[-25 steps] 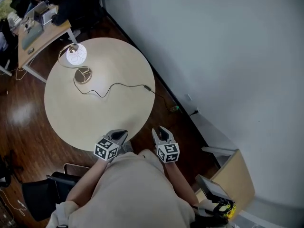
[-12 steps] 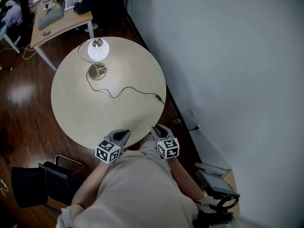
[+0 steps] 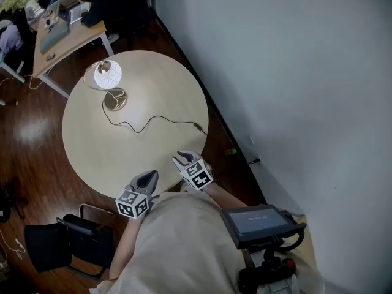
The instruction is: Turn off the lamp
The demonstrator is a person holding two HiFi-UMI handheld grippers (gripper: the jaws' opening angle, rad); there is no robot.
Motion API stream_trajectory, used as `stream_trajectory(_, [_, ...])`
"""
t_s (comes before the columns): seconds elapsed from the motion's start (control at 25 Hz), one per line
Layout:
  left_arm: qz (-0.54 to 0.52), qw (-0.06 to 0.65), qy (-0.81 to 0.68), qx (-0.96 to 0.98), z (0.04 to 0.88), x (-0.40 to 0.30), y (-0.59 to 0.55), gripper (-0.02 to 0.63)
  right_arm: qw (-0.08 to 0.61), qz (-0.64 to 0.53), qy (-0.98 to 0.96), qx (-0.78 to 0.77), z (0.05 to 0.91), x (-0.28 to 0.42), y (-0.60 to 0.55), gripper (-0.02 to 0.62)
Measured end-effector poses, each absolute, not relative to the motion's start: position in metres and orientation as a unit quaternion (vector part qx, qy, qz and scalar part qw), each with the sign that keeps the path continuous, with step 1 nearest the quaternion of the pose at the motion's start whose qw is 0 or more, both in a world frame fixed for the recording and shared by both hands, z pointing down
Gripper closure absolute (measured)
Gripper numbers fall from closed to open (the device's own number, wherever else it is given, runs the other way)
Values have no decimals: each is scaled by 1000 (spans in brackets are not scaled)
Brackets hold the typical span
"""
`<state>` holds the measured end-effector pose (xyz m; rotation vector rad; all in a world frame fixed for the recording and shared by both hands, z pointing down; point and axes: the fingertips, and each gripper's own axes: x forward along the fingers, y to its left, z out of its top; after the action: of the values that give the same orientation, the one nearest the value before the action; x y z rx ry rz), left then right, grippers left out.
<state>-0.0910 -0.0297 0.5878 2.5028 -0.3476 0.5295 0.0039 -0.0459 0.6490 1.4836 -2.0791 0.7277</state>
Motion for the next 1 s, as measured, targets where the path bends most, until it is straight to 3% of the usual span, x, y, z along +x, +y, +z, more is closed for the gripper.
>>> stream_trajectory(1.0, [238, 297, -231, 895, 584, -5, -49, 603, 279, 250, -812, 448, 656, 91, -104, 486])
